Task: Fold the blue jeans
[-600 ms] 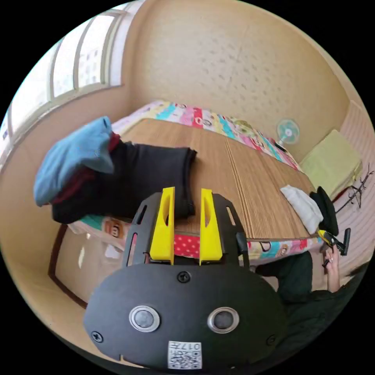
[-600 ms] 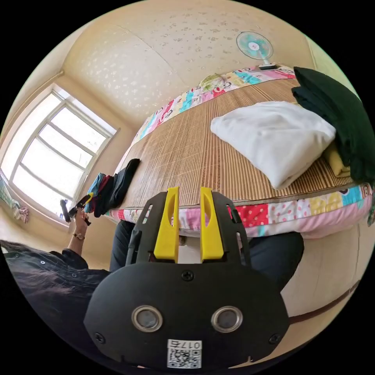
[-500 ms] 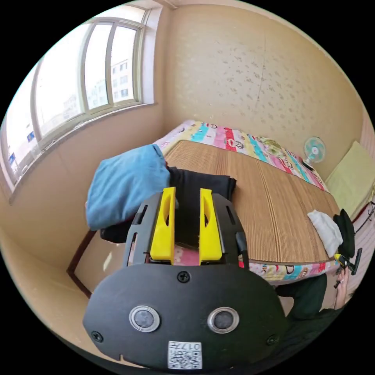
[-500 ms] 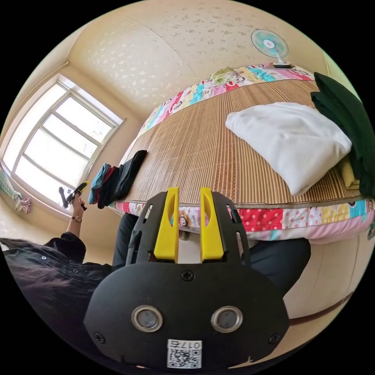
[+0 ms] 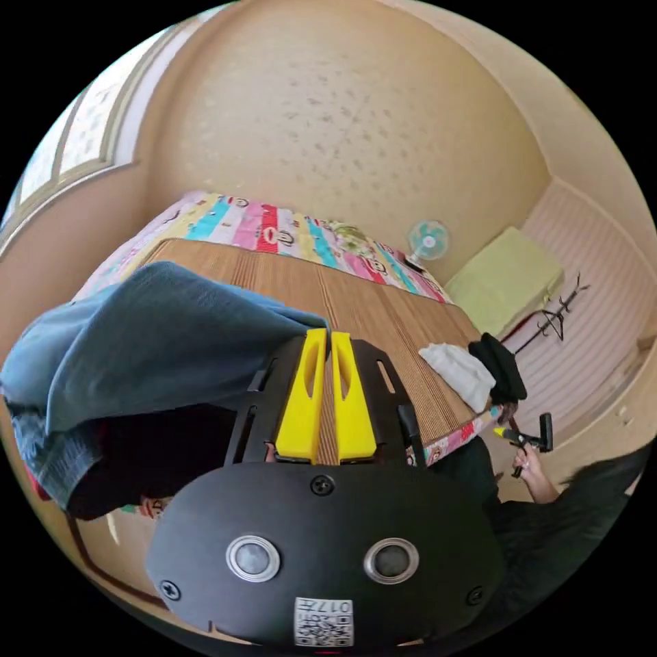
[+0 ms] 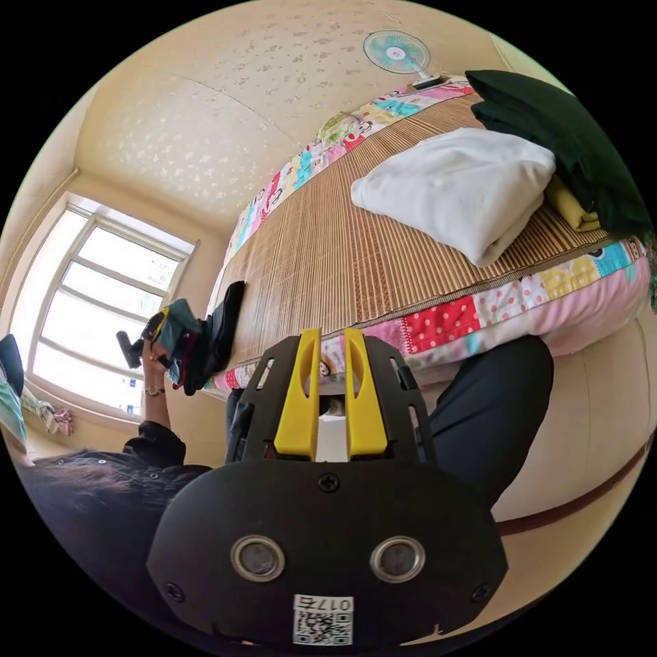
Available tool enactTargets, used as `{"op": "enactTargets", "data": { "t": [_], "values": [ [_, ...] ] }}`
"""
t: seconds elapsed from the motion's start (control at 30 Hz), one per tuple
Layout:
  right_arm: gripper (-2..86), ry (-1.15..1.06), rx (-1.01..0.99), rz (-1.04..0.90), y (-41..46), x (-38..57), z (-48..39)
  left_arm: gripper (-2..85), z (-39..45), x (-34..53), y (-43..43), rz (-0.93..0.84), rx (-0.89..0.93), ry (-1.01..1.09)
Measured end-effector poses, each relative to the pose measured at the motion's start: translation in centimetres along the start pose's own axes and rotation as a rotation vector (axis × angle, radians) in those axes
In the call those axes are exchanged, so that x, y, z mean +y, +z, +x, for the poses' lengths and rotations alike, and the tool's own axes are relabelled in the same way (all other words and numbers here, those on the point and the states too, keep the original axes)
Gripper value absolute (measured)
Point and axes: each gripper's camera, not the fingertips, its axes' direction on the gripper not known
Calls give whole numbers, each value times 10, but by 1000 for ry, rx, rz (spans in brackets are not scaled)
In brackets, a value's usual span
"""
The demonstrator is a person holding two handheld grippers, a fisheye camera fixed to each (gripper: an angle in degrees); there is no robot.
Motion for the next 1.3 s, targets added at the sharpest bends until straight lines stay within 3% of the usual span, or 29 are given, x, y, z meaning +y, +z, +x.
{"op": "enactTargets", "data": {
  "t": [0.17, 0.27, 0.37, 0.53, 0.7, 0.8, 0.87, 1.0, 1.07, 1.23, 1.3],
  "values": [
    [57, -100, 34, 24, 4, 1, -31, 1, 160, 55, 120, -116, 478, 241],
    [58, -108, 41, -6, 19, 15, -33, 6, 215, 108, 175, -303, 569, 201],
    [65, -185, 33, -78, 48, 34, -46, -4, 221, 164, 170, -318, 678, 129],
    [96, -558, -27, -255, 136, 81, -113, -9, 150, 229, 80, -120, 569, -162],
    [147, -929, -146, -556, 272, 146, -199, -8, 92, 282, -44, 109, 299, -373],
    [159, -1069, -61, -665, 344, 197, -237, -2, 84, 301, -85, 170, 190, -445],
    [155, -1097, 103, -715, 385, 227, -246, 10, 85, 312, -101, 202, 114, -500],
    [143, -997, 41, -643, 359, 229, -240, 129, 83, 332, -90, 41, -122, -697],
    [140, -962, -87, -565, 311, 216, -237, 165, 83, 336, -74, 6, -104, -712],
    [134, -841, -384, -472, 206, 163, -233, 175, 85, 320, -14, 15, 88, -668],
    [128, -765, -560, -427, 160, 137, -220, 113, 87, 300, 8, 0, 52, -671]
  ]
}}
